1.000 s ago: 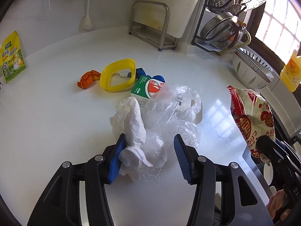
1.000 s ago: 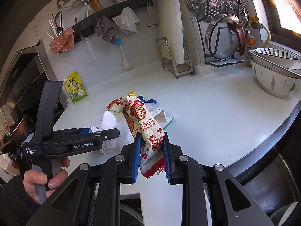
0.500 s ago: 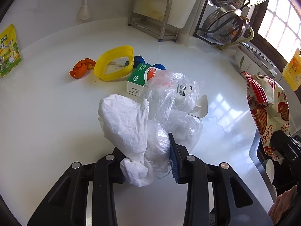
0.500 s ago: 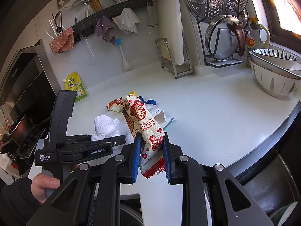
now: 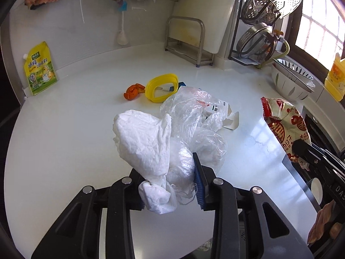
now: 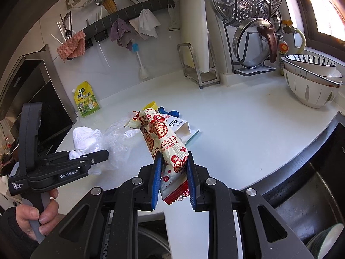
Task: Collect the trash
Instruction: 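Carry the bags and wrapper over the grey bin with both tools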
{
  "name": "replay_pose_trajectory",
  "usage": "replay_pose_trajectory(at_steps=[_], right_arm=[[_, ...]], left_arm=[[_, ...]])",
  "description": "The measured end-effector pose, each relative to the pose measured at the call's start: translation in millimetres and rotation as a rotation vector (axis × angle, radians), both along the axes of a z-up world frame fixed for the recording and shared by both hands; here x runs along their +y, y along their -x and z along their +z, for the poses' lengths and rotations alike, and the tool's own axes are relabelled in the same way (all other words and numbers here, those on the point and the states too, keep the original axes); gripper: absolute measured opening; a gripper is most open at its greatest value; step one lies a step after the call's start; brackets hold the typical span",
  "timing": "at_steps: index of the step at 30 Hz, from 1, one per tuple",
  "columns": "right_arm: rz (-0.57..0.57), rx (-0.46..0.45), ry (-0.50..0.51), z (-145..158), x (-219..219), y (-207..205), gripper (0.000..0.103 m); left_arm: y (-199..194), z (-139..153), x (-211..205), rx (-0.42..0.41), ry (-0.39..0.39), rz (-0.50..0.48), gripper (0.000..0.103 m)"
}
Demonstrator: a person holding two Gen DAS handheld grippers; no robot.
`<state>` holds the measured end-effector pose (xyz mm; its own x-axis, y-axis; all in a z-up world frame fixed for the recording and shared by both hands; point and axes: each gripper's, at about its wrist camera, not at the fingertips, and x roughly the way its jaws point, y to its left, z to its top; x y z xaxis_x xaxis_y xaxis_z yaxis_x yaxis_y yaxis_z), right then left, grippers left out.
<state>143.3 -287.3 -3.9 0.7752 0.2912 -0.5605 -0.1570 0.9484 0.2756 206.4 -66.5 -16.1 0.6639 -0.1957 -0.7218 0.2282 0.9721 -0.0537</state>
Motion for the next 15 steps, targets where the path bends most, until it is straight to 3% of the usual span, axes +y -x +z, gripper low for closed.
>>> replay_pose_trajectory(at_steps=[8, 15], right_arm=[[-0.021, 0.007, 0.016, 3, 27, 61, 0.021], [-0.04, 0.009, 0.03, 4, 49, 111, 0.021]], left_arm=[[64, 16, 20, -0.047, 0.002, -0.007, 0.033], [113, 14, 33, -0.048, 0.023, -0.03, 0.033]])
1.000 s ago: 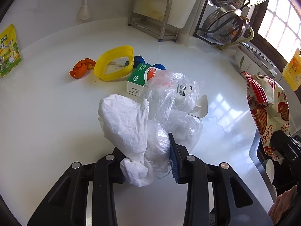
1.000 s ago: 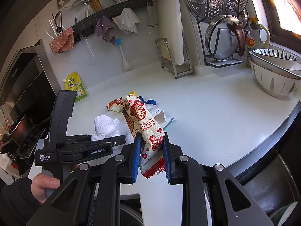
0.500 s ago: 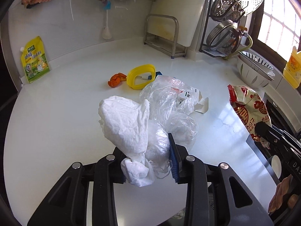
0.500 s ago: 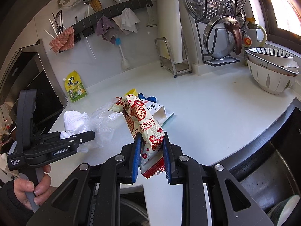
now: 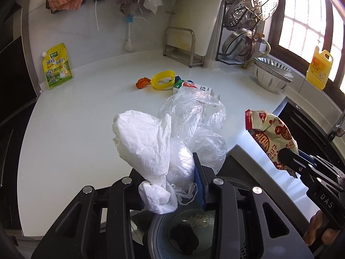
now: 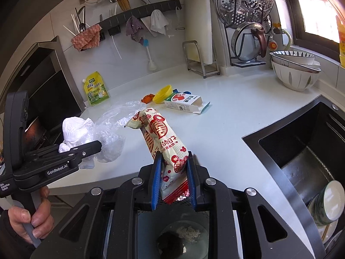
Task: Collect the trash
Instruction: 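Carry the bags and wrapper over the grey bin with both tools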
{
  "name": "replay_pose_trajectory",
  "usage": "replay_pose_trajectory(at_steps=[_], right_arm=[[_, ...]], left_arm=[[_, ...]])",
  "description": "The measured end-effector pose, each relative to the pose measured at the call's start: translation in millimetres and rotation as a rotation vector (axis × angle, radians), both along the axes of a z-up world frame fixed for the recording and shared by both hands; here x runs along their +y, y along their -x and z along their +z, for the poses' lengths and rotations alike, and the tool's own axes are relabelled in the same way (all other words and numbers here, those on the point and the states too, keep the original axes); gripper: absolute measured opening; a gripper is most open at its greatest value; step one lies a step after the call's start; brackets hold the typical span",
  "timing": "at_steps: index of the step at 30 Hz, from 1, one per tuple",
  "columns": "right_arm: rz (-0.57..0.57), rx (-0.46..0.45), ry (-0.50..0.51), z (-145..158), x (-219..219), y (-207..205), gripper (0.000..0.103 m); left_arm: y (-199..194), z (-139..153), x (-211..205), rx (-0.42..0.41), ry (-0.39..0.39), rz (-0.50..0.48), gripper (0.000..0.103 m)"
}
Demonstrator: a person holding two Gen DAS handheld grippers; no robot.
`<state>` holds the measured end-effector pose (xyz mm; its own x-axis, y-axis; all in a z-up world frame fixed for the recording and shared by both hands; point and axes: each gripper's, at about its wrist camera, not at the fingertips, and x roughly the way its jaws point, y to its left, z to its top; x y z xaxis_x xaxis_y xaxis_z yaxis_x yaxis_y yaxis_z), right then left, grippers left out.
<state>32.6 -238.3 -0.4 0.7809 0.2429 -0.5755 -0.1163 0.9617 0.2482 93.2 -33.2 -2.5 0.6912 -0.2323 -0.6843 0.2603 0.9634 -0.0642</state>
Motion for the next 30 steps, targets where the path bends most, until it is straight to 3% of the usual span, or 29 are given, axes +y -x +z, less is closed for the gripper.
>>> replay_pose_trajectory(at_steps=[10, 17, 30], right_arm=[[-0.031, 0.028, 0.041, -13, 17, 55, 0.021], [-0.058, 0.071, 0.045, -40, 22, 82, 0.021], [-0.081, 0.12, 0.024, -76, 20, 103, 0.022]], left_arm=[[54, -20, 10, 0.019, 0.039, -0.023, 0.033], [85, -43, 5, 0.041, 0.014, -0.056, 0.033], [101, -84, -6, 0.113, -0.029, -0.074, 0.034]])
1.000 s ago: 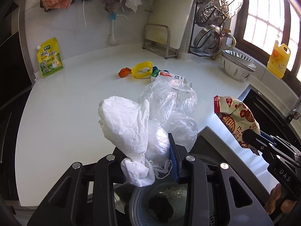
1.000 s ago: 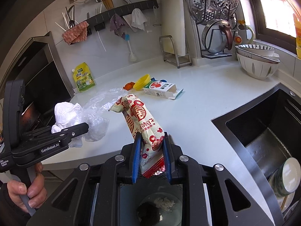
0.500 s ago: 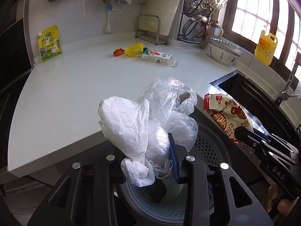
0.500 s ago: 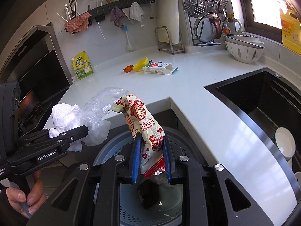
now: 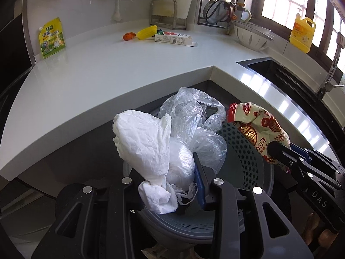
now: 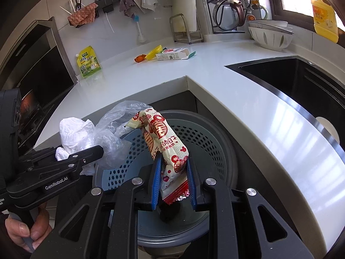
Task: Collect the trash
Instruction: 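Carry the bags and wrapper over the grey bin with both tools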
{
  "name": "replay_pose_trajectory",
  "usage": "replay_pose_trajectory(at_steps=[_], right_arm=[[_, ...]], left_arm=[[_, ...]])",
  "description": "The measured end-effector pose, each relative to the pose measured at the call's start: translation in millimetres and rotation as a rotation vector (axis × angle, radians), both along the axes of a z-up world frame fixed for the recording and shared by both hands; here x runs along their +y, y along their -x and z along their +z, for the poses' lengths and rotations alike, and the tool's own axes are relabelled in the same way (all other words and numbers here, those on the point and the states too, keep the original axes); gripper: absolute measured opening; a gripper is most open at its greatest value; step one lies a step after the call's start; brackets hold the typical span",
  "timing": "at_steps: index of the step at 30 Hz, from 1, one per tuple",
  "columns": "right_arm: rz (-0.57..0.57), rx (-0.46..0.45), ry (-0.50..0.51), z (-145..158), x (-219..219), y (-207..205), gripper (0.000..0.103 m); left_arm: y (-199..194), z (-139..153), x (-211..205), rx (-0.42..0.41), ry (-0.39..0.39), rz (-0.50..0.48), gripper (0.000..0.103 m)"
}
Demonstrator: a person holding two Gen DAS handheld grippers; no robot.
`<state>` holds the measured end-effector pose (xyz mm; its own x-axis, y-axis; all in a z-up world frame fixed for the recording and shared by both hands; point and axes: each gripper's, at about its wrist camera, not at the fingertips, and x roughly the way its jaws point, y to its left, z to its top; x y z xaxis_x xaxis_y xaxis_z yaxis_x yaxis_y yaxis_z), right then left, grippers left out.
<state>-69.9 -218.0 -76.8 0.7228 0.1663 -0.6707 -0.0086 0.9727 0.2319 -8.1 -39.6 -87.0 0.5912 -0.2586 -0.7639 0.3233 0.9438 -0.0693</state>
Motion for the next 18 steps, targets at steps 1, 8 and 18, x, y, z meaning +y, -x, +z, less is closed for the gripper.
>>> replay_pose_trajectory(at_steps=[1, 8, 18], right_arm=[[-0.002, 0.004, -0.003, -2, 0, 0, 0.022], [-0.006, 0.023, -0.011, -15, -3, 0, 0.022], [-0.012, 0.08, -0.009, -35, -6, -11, 0.022]], left_arm=[[0, -2, -1, 0.006, -0.004, -0.002, 0.033], [-4, -14, -7, 0.02, -0.025, -0.004, 0.034], [-13, -36, -17, 0.07, -0.049, -0.007, 0.035]])
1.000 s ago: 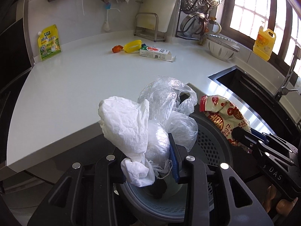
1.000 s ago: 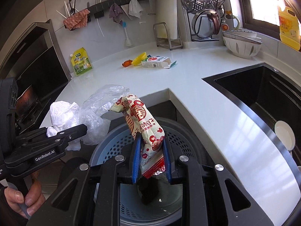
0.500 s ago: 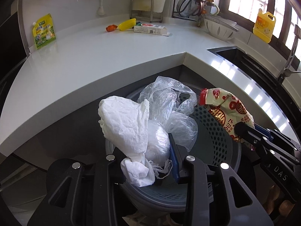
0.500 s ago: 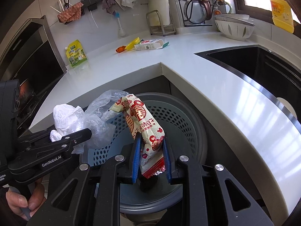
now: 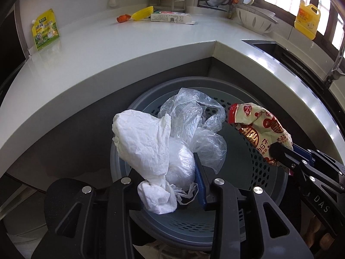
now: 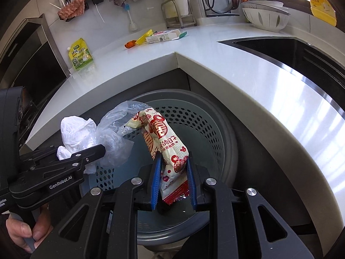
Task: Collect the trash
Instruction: 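Carry the bags and wrapper over the grey bin with both tools, then open the left tool on the bags while the right tool releases the wrapper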
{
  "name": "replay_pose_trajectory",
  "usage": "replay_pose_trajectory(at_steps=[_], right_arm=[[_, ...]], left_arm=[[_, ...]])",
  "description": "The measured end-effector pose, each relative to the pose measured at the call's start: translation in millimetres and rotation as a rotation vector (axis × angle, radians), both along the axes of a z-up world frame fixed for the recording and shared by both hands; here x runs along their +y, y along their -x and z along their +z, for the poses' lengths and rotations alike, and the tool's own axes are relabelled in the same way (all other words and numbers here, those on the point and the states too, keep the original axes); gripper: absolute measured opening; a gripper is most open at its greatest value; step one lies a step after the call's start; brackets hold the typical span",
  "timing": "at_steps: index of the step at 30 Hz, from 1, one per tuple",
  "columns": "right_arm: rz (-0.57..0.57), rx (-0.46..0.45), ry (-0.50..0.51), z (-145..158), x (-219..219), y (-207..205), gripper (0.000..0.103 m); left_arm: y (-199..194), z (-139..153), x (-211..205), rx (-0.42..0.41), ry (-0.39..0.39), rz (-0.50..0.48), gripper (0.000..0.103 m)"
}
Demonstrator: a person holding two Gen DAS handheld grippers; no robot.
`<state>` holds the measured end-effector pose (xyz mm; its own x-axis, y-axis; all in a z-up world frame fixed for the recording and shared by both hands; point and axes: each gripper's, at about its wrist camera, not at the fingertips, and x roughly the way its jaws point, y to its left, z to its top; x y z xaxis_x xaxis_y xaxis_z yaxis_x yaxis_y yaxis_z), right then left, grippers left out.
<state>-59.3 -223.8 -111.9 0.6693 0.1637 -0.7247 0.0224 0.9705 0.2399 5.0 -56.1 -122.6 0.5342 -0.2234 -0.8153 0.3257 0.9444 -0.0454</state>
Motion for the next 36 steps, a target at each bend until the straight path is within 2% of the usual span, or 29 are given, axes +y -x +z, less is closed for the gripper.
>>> replay_pose_trajectory(at_steps=[7, 19, 22, 24, 25, 29, 34, 36], right_arm=[[-0.003, 0.04, 0.001, -14, -2, -8, 0.022], [0.012, 0.059, -0.004, -20, -1, -13, 0.024], [0.009, 0.055, -0.003, -19, -1, -13, 0.03], [0.003, 0.044, -0.004, -16, -1, -11, 0.043], [0.002, 0.038, -0.006, -15, -2, -11, 0.044], [0.0, 0.035, -0.004, -13, -3, -11, 0.045], [-0.002, 0.035, -0.011, -13, -3, -10, 0.046], [-0.001, 0.034, -0.01, -12, -3, -11, 0.047]], left_arm=[[-13, -11, -1, 0.015, -0.011, 0.013, 0.036], [-19, -16, 2, 0.04, 0.003, 0.03, 0.04], [-18, -16, 4, 0.038, 0.005, 0.033, 0.051], [-18, -15, 4, 0.034, 0.005, 0.037, 0.057], [-18, -14, 4, 0.034, 0.005, 0.037, 0.057], [-18, -14, 6, 0.037, 0.006, 0.046, 0.066], [-16, -14, 9, 0.036, 0.009, 0.047, 0.068], [-16, -14, 9, 0.037, 0.013, 0.045, 0.073]])
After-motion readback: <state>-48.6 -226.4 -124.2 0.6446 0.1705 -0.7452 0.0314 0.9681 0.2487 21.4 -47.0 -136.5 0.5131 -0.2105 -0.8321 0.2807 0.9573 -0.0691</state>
